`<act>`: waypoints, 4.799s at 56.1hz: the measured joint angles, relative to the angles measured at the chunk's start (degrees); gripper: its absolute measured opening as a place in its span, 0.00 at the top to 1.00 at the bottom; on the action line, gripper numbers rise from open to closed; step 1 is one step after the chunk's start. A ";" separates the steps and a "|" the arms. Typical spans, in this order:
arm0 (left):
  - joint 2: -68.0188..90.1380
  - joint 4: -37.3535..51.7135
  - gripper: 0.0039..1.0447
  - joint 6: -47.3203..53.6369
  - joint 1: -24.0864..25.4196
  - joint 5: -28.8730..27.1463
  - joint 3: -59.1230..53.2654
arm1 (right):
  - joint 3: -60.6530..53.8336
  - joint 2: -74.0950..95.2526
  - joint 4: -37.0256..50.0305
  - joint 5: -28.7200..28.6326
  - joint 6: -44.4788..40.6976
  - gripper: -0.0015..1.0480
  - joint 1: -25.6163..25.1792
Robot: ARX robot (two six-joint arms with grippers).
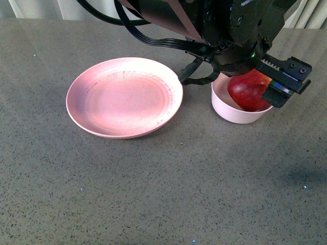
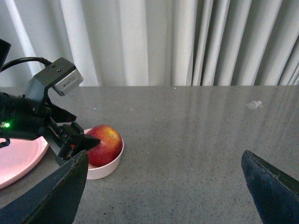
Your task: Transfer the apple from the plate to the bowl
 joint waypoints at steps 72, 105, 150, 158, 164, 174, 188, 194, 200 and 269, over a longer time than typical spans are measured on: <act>-56.35 44.83 0.99 -7.30 31.87 -12.39 -66.88 | 0.00 0.00 0.00 0.02 0.00 0.09 0.00; -79.03 38.95 0.99 -7.06 41.66 -3.15 -82.51 | 0.00 0.00 0.00 0.00 0.00 0.09 0.00; -106.84 14.10 0.99 -7.06 41.68 -2.75 -85.07 | 0.00 0.00 0.00 0.00 0.00 0.09 0.00; -111.30 9.70 0.99 -7.06 41.68 -2.75 -85.07 | 0.00 0.00 0.00 0.00 0.00 0.09 0.00; -113.33 7.72 0.99 -7.06 41.68 -2.75 -85.07 | 0.00 0.00 0.00 0.00 -0.02 0.09 0.00; -116.17 4.85 0.99 -7.04 41.70 -2.75 -85.07 | 0.00 0.00 0.00 0.00 0.00 0.09 0.00; -126.44 -7.06 0.99 -7.06 41.70 -2.75 -85.05 | 0.00 0.00 0.00 0.00 0.00 0.09 0.00; -127.75 -7.74 0.99 -7.04 41.72 -2.75 -85.05 | 0.00 0.00 0.00 -0.02 -0.02 0.09 0.00; -127.82 -7.76 0.99 -7.04 41.75 -2.75 -85.05 | 0.00 0.00 0.00 -0.02 -0.02 0.09 0.00; -127.84 -7.74 0.08 -7.02 41.75 -2.75 -85.05 | 0.00 0.00 -0.02 0.00 0.00 0.09 0.00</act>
